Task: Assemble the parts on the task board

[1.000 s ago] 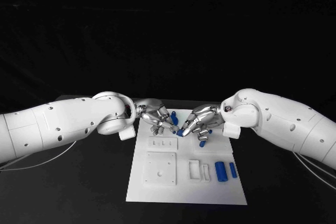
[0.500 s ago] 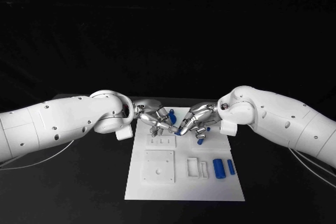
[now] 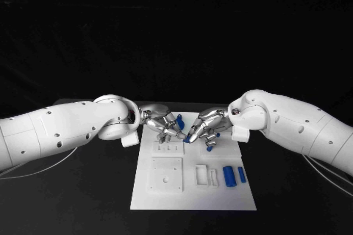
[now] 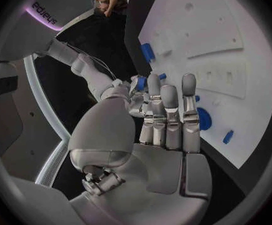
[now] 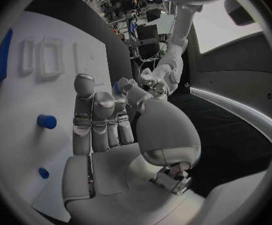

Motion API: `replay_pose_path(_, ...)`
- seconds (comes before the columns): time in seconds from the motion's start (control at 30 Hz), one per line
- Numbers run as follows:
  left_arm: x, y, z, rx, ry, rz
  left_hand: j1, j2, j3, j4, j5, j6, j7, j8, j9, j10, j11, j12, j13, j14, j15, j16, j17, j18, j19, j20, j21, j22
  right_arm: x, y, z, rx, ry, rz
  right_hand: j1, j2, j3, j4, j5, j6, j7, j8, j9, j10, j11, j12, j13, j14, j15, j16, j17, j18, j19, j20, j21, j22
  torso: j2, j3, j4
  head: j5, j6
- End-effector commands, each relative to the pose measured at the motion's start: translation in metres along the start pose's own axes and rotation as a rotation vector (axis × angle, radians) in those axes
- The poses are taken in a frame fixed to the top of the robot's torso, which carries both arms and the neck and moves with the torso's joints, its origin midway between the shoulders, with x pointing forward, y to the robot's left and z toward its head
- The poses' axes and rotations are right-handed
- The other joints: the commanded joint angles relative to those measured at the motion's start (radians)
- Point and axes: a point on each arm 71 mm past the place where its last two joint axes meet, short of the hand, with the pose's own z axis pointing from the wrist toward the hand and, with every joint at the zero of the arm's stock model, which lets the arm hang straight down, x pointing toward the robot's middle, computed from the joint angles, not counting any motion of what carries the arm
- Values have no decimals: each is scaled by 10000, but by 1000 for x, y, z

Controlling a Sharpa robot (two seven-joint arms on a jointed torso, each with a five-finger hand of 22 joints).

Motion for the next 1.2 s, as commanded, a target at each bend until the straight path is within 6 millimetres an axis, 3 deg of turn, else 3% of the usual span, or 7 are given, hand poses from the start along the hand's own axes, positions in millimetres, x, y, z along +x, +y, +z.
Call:
replay_pose_path(0.03,-1,-2,1,113,-238,44,-1,106,-14,-47,69,20,13,-27,-20,-64,-24,-17,-15,-46,7,61,-15,-100,1,14,-36,192,4,0,-1,-187,664,193,5,86,8,-57,8,97,-9,43,390,-96,-5,-39,12,-62,21,58,12,-100,172,-10,19,437,-7,-6,12,-5,0)
replay_pose_path(0.67,1,-6,4,286,-204,-97,8,187,-24,-43,65,2,19,-19,-165,-47,-20,14,-19,-43,1,116,-39,-104,20,8,-46,198,-3,2,1,-430,-117,868,-13,79,30,-59,131,66,-6,40,534,-138,-2,-27,40,-72,15,82,63,-68,150,-13,72,440,-1,-12,0,26,48)
replay_pose_path(0.83,1,-6,4,313,-233,-149,25,328,-87,-107,78,17,22,-21,-297,-64,-17,7,-34,-62,8,121,-74,-103,14,14,-66,196,-3,2,3,-398,-147,849,-13,79,30,-59,131,66,-6,40,534,-138,-2,-27,40,-72,15,82,63,-68,150,-13,72,440,2,-8,15,32,42)
replay_pose_path(1.2,1,-7,5,374,-256,-209,460,1253,-236,-681,204,-21,-6,-23,-465,-56,-44,-8,-62,-46,-14,147,-111,-111,33,-4,-73,201,-2,3,6,-388,-74,792,-10,70,47,-57,190,56,-4,41,576,-142,2,-21,45,-78,17,69,67,-59,134,-9,79,437,0,-5,-3,46,52)
